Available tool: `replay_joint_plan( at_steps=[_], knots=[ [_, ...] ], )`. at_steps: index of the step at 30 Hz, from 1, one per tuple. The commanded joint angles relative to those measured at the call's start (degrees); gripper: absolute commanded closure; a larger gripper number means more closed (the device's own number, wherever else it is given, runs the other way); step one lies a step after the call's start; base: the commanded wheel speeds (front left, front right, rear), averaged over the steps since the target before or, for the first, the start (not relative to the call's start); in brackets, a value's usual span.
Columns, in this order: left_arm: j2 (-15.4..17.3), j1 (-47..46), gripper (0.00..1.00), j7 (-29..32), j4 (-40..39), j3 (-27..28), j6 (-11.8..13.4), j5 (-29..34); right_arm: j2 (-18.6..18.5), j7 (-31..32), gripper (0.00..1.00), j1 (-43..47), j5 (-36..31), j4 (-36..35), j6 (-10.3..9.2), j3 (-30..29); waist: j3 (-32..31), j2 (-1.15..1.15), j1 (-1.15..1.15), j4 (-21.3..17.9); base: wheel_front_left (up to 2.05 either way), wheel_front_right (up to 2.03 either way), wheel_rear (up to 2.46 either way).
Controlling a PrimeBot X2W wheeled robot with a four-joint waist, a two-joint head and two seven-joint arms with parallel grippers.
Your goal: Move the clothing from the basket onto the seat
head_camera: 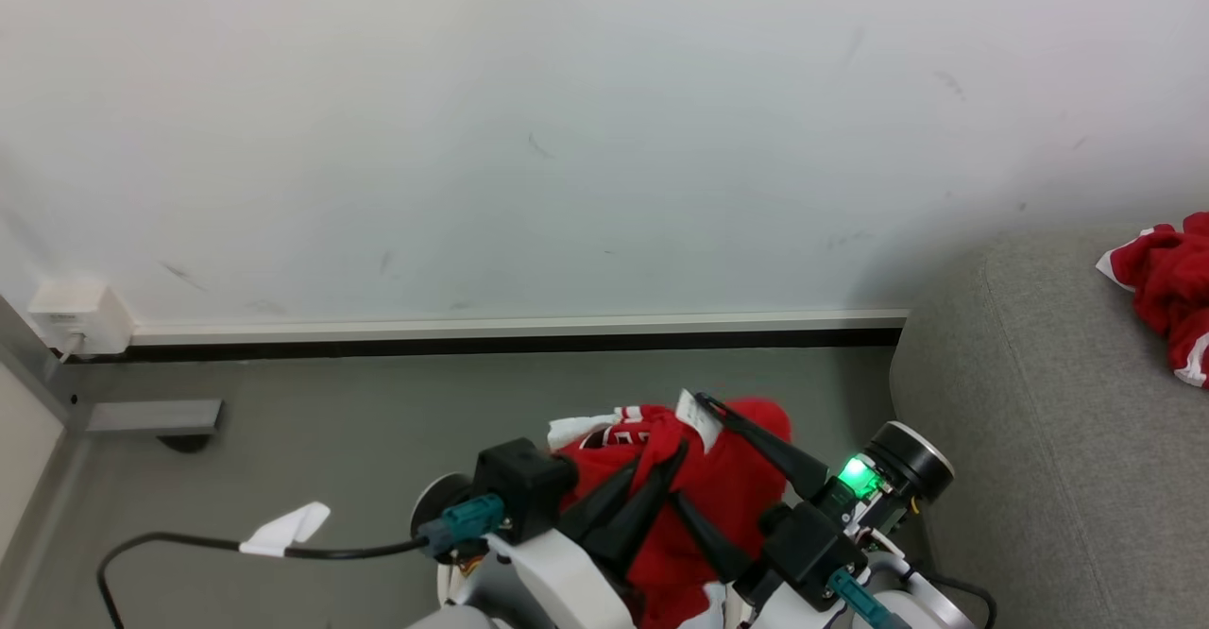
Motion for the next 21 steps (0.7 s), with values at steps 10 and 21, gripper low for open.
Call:
replay_joint_plan(
  at_steps=[10,21],
  knots=[
    [-0.1,0.4,1.0,0.4,-1.2,-1.2,-1.8,-0.3,0.2,0.0,0.0,0.2,3.5,2.8,-0.15,2.4,0.1,0.0,0.0,0.0,0.0,0.0,0.0],
    [0.6,0.7,0.76,-0.5,-0.5,-1.0,-1.4,-0.1,0.1,0.1,1.0,-1.6,9.2,7.8,-0.15,3.9,0.1,0.0,0.0,0.0,0.0,0.0,0.0]
  ],
)
